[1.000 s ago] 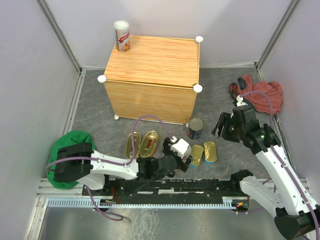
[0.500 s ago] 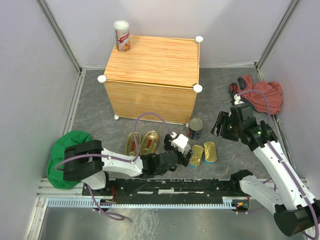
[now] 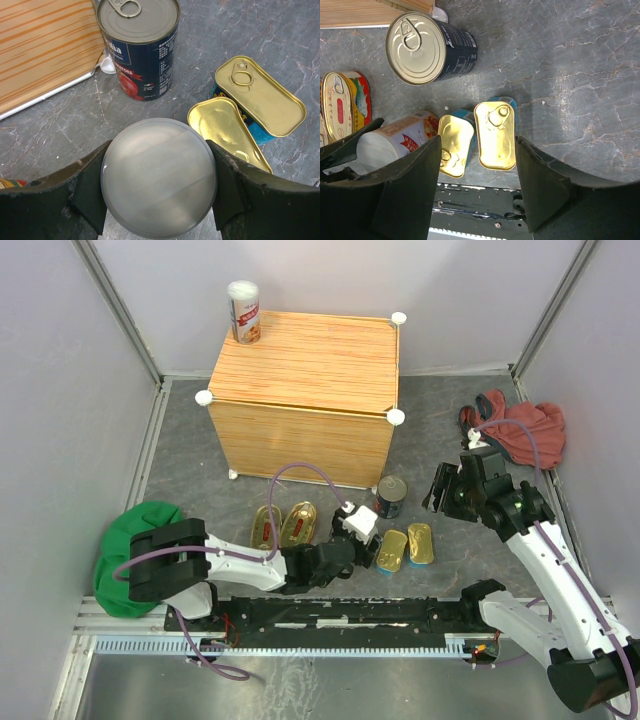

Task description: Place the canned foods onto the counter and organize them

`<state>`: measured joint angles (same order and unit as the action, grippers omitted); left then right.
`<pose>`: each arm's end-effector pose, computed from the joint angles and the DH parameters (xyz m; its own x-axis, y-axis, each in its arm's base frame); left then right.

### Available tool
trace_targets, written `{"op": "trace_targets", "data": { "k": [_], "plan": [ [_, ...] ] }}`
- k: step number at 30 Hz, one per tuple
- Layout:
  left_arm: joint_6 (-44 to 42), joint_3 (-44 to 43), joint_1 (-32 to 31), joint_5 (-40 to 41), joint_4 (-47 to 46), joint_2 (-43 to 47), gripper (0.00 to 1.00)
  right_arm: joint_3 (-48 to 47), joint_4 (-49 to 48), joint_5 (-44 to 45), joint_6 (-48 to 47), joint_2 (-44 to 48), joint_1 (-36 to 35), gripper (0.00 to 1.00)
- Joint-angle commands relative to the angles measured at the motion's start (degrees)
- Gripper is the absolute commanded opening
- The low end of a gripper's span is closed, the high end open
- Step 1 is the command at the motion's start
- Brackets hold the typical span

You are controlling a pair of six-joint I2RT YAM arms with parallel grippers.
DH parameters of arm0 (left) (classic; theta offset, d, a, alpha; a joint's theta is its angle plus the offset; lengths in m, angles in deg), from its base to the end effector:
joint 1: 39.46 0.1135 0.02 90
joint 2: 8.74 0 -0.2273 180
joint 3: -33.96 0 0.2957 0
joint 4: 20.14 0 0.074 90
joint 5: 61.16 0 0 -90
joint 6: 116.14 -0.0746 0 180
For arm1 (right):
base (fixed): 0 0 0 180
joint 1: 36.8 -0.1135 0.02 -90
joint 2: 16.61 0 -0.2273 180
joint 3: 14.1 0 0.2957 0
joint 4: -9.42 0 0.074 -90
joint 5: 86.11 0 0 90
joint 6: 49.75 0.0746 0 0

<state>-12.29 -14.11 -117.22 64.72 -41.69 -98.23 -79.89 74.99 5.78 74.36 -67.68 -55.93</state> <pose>0.1204 -0.3486 0.0995 -0.2315 0.1524 -0.9608 0.6381 0.7693 -0.0317 0.2436 0.0819 0.2502 -0.7793 0.3229 -0.5371 0.1560 0.9300 0.3329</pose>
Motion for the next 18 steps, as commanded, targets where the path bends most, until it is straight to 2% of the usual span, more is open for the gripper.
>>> {"op": "trace_targets", "data": {
  "k": [1,5,9,18],
  "plan": [
    [-1.51,-0.4,0.32,2.34,-2.38,3.75,0.25,-2.28,-1.0,0.94,-1.1,0.14,-0.28,0.68],
    [-2.09,-0.53,0.32,2.95,-1.27,6.07,0.17,-2.27,-1.57,0.66,-0.47,0.11,-0.29,0.68],
    [-3.13,-1.73,0.32,3.5,1.82,9.35,0.03,-2.07,-2.87,-0.24,0.72,0.75,-0.19,0.67],
    [-4.27,-6.28,0.03,6.32,11.8,18.43,0.03,0.03,-5.12,-1.7,1.22,0.85,-0.35,0.68]
  ]
}}
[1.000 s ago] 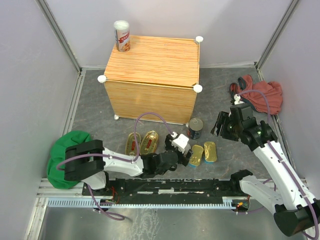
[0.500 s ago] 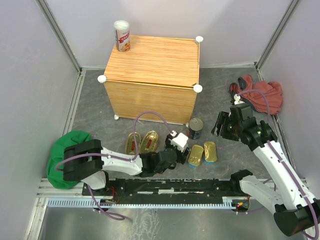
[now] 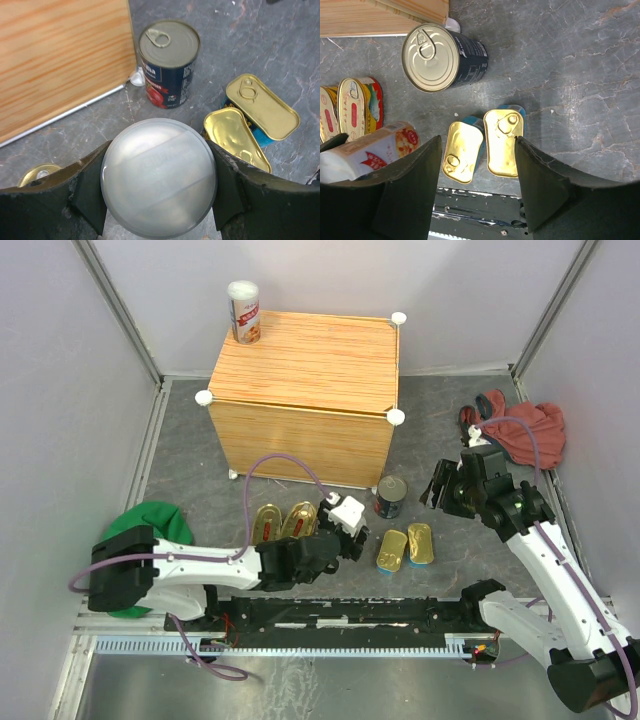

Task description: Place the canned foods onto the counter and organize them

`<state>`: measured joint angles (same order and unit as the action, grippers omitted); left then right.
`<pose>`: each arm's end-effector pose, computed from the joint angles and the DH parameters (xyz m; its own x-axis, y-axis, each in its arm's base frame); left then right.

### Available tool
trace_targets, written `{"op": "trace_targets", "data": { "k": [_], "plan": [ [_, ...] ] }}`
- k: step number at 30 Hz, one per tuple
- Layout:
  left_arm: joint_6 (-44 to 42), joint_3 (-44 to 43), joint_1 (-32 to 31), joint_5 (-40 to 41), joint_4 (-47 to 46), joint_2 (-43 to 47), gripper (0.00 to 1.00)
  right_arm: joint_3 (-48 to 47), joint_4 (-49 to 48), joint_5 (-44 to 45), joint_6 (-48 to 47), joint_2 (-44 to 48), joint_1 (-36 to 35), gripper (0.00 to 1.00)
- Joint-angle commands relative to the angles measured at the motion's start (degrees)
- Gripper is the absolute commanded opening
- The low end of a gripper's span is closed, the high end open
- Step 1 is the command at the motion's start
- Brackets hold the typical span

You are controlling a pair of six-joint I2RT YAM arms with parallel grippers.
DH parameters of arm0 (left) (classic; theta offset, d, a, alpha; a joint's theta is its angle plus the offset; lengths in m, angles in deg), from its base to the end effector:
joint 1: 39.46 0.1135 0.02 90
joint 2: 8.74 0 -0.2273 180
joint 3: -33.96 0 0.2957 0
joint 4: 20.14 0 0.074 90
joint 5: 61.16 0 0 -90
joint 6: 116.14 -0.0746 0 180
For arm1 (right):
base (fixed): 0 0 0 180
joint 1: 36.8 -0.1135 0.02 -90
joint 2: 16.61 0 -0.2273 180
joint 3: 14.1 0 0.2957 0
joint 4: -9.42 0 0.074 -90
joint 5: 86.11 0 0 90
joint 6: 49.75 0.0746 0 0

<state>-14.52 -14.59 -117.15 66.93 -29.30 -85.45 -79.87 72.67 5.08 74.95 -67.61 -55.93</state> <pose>0.1204 -0.3360 0.1520 -0.1978 0.1630 -0.9666 0.6174 0.7866 0.0063 0.2475 0.0842 0.2543 -0.7607 0.3386 -0.5538 0.1440 0.9200 0.3646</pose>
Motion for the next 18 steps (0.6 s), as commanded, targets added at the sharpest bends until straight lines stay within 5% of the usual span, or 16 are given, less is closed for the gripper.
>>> {"op": "trace_targets", "data": {
  "k": [1,18],
  "plan": [
    [-2.06,-6.51,-0.16,4.64,0.8,6.56,0.03,0.1,-2.81,-0.97,0.57,0.85,-0.28,0.68],
    [-7.3,-36.04,-0.88,18.53,27.64,11.58,0.03,-0.52,-1.63,-1.19,0.45,1.25,-0.28,0.67]
  ]
}}
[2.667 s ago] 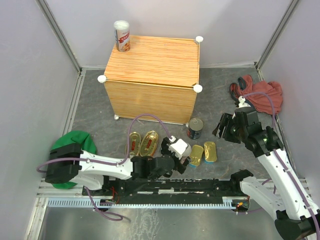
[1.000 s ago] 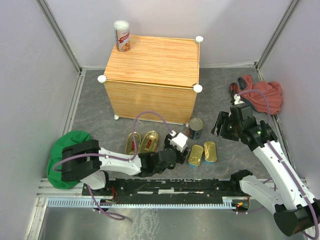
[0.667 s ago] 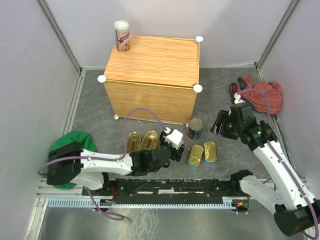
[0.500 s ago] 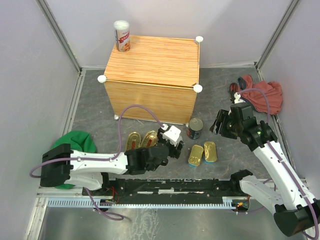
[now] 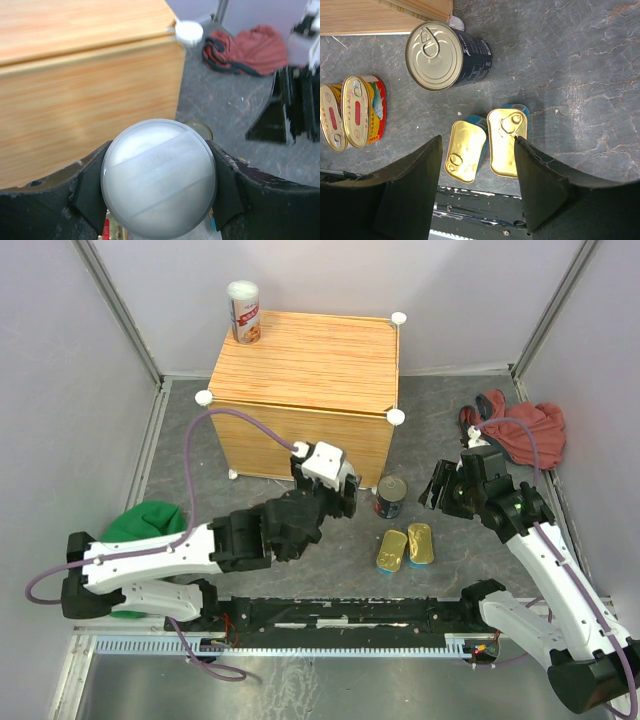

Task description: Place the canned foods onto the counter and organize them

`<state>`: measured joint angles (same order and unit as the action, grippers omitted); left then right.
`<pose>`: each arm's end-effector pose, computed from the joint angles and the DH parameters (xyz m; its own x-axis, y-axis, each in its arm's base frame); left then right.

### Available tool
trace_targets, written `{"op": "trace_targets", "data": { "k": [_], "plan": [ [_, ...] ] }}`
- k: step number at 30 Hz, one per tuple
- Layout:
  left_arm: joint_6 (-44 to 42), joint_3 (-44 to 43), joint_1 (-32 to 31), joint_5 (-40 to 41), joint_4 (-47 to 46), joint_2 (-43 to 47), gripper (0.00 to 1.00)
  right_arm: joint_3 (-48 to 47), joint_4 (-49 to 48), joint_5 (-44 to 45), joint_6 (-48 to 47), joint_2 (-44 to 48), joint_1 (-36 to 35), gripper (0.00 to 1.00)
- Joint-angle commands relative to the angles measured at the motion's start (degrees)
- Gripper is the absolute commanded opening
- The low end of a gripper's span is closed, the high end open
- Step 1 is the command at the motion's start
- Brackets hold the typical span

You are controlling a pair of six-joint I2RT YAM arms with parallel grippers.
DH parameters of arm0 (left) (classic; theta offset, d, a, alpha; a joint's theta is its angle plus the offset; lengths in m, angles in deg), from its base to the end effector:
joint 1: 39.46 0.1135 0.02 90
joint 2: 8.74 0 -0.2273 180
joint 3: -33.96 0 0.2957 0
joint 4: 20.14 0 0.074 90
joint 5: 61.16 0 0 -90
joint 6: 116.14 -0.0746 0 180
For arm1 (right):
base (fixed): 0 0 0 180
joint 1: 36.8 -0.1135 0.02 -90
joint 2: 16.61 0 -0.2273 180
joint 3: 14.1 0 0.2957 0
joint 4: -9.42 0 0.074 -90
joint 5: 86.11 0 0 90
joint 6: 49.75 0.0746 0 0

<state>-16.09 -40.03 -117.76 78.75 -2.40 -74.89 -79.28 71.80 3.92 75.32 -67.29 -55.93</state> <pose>0.1251 -0.3226 0.3407 -0.1177 0.0142 -0.9929 0.4644 0.8846 -0.0424 0.2475 0.0858 0.2532 -0.7617 0.3440 -0.5491 0.1347 0.9130 0.3850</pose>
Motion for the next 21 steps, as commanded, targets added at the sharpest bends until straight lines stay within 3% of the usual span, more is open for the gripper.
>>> {"op": "trace_targets", "data": {
  "k": [1,9,21],
  "plan": [
    [-7.06,-12.99,-0.27,7.29,1.75,0.42,0.03,-1.18,-0.8,-0.03,0.21,0.99,-0.29,0.67],
    [-13.85,-28.29,2.97,11.75,8.43,-3.82,0.03,-1.63,-2.02,-0.46,0.81,1.01,-0.29,0.67],
    [-11.27,-49.05,26.14,1.85,19.12,-14.33,0.03,-2.86,-6.34,-3.21,1.28,-2.06,-0.28,0.67]
  ]
}}
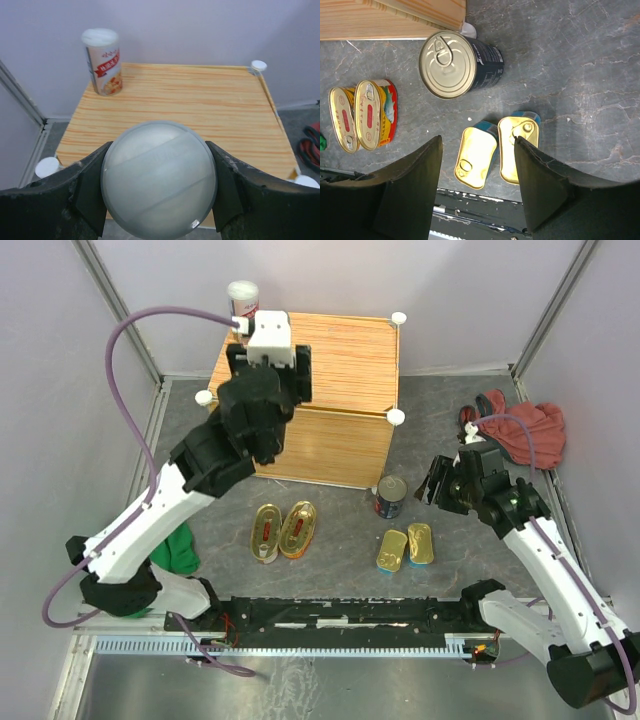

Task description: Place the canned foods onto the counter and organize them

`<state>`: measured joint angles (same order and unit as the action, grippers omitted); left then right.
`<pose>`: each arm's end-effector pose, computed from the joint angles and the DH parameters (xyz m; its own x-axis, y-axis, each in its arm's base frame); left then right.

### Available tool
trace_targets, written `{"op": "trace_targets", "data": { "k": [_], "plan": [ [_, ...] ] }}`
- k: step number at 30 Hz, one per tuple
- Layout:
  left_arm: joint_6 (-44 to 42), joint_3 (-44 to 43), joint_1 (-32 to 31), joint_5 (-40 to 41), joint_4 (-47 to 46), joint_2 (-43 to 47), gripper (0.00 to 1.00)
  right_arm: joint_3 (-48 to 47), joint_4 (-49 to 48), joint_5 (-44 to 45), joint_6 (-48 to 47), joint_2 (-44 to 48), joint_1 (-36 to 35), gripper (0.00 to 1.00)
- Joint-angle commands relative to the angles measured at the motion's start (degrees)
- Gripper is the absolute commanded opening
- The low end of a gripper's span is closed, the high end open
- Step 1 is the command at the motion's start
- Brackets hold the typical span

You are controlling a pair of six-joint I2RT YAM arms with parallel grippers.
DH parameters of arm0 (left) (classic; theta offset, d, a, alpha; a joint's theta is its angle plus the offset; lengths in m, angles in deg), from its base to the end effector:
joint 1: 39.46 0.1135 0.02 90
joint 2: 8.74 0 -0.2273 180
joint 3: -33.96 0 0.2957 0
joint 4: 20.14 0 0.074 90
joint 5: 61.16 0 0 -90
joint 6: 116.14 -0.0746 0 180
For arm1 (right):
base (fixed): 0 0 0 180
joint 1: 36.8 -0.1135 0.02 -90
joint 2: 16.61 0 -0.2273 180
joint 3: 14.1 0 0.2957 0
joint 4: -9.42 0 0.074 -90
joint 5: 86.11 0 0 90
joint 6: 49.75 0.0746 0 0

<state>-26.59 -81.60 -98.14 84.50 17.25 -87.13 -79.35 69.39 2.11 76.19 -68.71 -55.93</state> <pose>0.2221 -0.2464 0.5144 -0.0016 0.0111 -0.9999 0.0527 0.9985 0.0110 0.2543 0.0907 0.2518 -0.7618 0.3567 -0.5407 0.1229 0.8992 0.4200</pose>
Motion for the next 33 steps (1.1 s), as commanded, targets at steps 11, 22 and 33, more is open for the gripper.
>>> {"op": "trace_targets", "data": {
  "k": [11,22,33],
  "plan": [
    [4.63,-16.54,24.64,-10.78,1.62,-11.92,0.03,-2.69,-7.9,-3.1,1.61,-1.48,-0.28,0.67],
    [2.08,-20.08,29.78,-11.17,1.57,-16.78,0.03,-1.94,-8.85,-3.58,2.03,-0.91,-0.34,0.67],
    [4.48,-17.39,34.13,-17.32,0.75,-17.65,0.03,-1.67,-7.84,-3.15,1.81,-0.29,-0.36,0.67]
  ]
}}
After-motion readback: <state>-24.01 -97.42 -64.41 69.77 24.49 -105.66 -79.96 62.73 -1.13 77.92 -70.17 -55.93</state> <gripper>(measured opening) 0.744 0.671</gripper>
